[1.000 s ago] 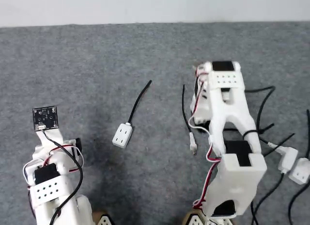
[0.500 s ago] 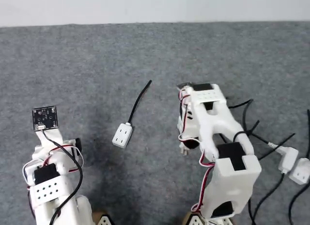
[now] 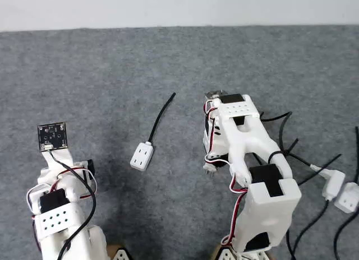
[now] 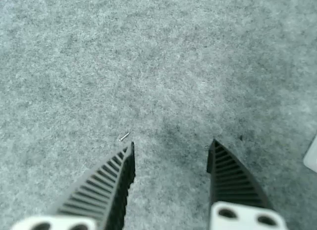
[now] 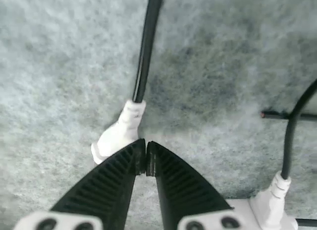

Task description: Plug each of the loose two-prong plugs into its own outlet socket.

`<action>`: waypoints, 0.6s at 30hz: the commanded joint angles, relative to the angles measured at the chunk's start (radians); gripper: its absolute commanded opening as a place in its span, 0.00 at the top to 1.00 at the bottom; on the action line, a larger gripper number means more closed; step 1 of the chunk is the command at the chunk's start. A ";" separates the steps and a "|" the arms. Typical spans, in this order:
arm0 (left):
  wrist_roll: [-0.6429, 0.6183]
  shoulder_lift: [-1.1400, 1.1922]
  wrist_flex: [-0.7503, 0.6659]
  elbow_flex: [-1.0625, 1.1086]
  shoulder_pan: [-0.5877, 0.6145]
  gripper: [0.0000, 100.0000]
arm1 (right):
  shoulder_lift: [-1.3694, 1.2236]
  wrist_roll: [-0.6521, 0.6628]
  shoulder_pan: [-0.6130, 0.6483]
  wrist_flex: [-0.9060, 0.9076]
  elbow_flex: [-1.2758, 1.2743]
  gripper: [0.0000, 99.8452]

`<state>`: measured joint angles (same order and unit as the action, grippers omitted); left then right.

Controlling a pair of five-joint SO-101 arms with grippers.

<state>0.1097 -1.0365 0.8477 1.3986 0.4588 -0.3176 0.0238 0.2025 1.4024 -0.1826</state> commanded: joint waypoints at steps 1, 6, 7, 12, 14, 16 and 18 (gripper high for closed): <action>0.012 -0.012 -0.032 -0.002 -0.006 0.77 | 0.064 -0.017 0.008 0.022 0.075 0.99; 0.012 -0.012 -0.032 -0.002 -0.006 0.77 | 0.064 -0.020 0.015 0.033 0.091 0.99; 0.012 -0.012 -0.032 -0.002 -0.006 0.77 | 0.064 -0.032 0.015 0.030 0.094 0.99; 0.012 -0.012 -0.032 -0.002 -0.006 0.77 | 0.064 -0.186 -0.004 0.030 0.130 0.99; 0.012 -0.012 -0.032 -0.002 -0.006 0.77 | 0.054 -0.288 -0.002 0.022 0.129 0.99; 0.012 -0.012 -0.032 -0.002 -0.006 0.77 | 0.056 -0.354 0.007 0.010 0.124 0.97; 0.012 -0.012 -0.032 -0.002 -0.006 0.77 | 0.059 -0.364 0.021 -0.013 0.117 0.92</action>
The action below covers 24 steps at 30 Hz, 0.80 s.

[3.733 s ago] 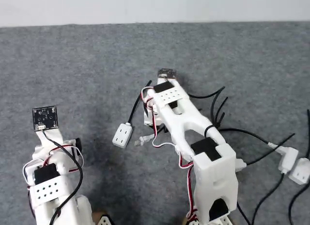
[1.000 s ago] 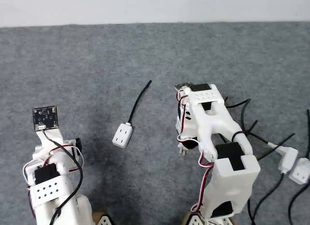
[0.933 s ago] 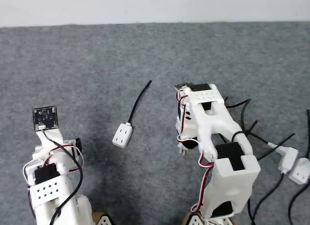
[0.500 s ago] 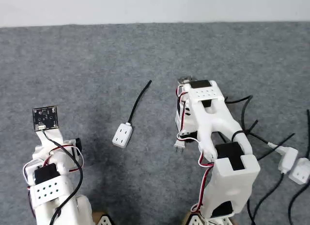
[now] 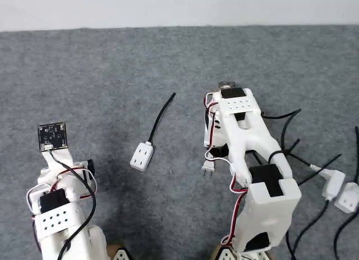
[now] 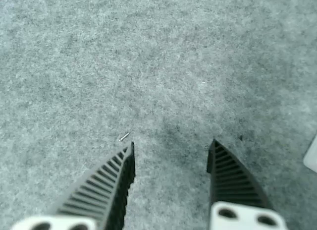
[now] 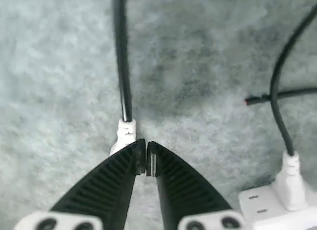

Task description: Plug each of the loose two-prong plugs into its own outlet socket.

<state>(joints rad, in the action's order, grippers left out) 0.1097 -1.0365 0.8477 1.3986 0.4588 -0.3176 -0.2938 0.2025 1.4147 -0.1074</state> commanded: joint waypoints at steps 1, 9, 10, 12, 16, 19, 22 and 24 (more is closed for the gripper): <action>0.012 -0.012 -0.032 -0.002 -0.006 0.77 | 0.056 -0.054 0.031 -0.038 0.034 0.90; 0.012 -0.012 -0.032 -0.002 -0.006 0.77 | 0.051 -0.048 0.096 -0.165 -0.038 0.88; 0.012 -0.012 -0.032 -0.002 -0.006 0.77 | 0.047 -0.048 0.094 -0.183 -0.043 0.88; 0.012 -0.012 -0.032 -0.002 -0.006 0.77 | 0.025 -0.048 0.087 -0.211 -0.064 0.88; 0.012 -0.012 -0.032 -0.002 -0.006 0.77 | -0.038 -0.048 0.068 -0.219 -0.054 0.88; 0.012 -0.012 -0.032 -0.001 -0.006 0.77 | -0.061 -0.048 0.067 -0.193 -0.025 0.91; 0.012 -0.012 -0.032 -0.001 -0.006 0.77 | -0.068 -0.048 0.068 -0.188 -0.021 0.97; 0.012 -0.012 -0.031 -0.001 -0.006 0.77 | -0.068 -0.048 0.068 -0.186 -0.021 0.99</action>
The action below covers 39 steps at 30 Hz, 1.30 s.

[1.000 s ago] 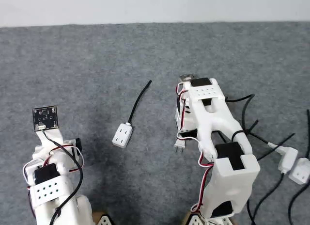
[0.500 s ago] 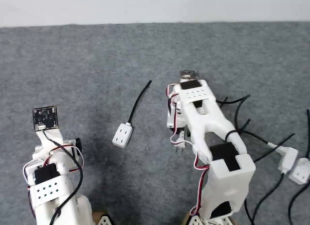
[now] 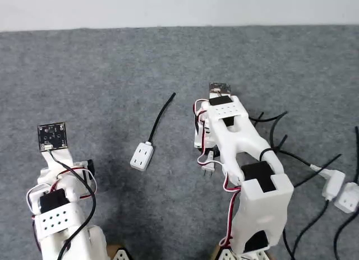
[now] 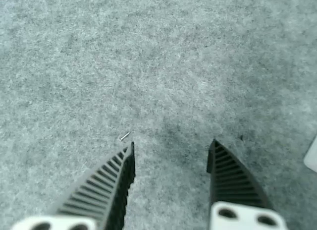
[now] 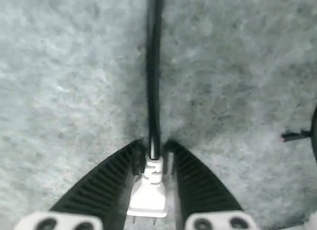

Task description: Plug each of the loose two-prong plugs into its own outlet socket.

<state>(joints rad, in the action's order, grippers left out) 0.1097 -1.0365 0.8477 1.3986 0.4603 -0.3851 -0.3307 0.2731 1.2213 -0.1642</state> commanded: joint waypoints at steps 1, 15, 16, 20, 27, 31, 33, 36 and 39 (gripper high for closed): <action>0.012 -0.012 -0.029 -0.001 -0.011 0.77 | -0.001 -0.011 -0.002 0.008 0.035 0.99; -0.130 -0.009 -0.026 -0.134 -0.448 0.77 | 0.243 0.092 -0.012 -0.054 -0.183 0.99; -0.135 -0.006 -0.025 -0.154 -0.479 0.77 | 0.269 0.104 -0.012 -0.074 -0.212 0.99; -0.133 0.126 0.003 -0.251 -0.575 0.77 | 0.325 0.123 -0.013 -0.104 -0.264 0.99; -0.075 0.526 -0.046 -0.398 -0.631 0.72 | 0.331 0.124 -0.054 -0.105 -0.262 0.99; -0.064 0.729 -0.064 -0.483 -0.623 0.71 | 0.331 0.140 -0.054 -0.104 -0.262 0.99; -0.064 0.810 -0.061 -0.515 -0.629 0.71 | 0.328 0.144 -0.054 -0.105 -0.262 0.99; -0.066 0.861 -0.025 -0.556 -0.631 0.71 | 0.329 0.147 -0.054 -0.105 -0.262 0.99; -0.071 0.884 -0.017 -0.562 -0.632 0.74 | 0.331 0.150 -0.054 -0.105 -0.262 0.99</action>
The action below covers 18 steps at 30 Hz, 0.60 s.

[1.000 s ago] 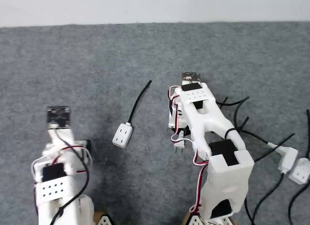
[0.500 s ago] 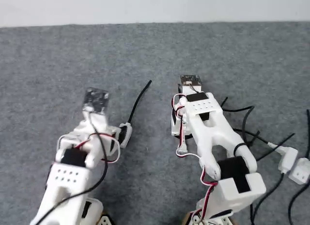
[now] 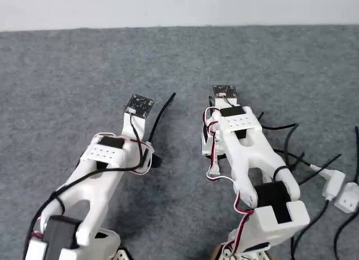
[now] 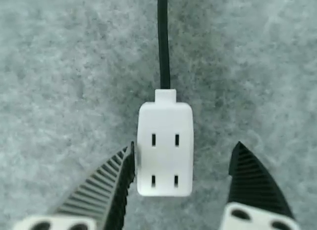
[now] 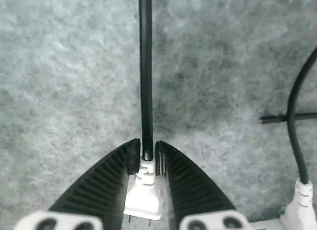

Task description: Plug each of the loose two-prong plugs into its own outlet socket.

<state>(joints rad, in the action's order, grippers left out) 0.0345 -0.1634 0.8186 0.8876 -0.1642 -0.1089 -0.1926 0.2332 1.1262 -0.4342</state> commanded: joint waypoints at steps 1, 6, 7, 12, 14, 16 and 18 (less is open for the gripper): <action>0.005 0.020 0.012 -0.053 -0.008 0.76 | 0.054 0.012 -0.016 -0.008 0.008 0.99; 0.009 0.069 0.012 -0.059 -0.044 0.86 | 0.051 0.012 -0.045 -0.004 0.009 0.99; 0.005 0.072 0.014 -0.059 -0.058 0.87 | 0.051 0.012 -0.054 -0.005 0.009 0.99; -0.069 0.074 0.041 -0.065 -0.127 0.93 | 0.059 0.012 -0.074 -0.007 0.009 0.99; -0.215 0.077 0.086 -0.093 -0.146 0.95 | 0.061 0.014 -0.079 -0.008 0.011 0.99; -0.376 0.081 0.110 -0.108 -0.178 0.96 | 0.061 0.015 -0.079 -0.007 0.014 0.99; -0.500 0.083 0.107 -0.122 -0.235 0.96 | 0.061 0.031 -0.079 0.001 0.026 0.99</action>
<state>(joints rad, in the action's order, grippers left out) -0.2631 -0.0790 0.9045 0.8170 -0.3207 -0.1089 -0.1895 0.1642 1.1262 -0.4342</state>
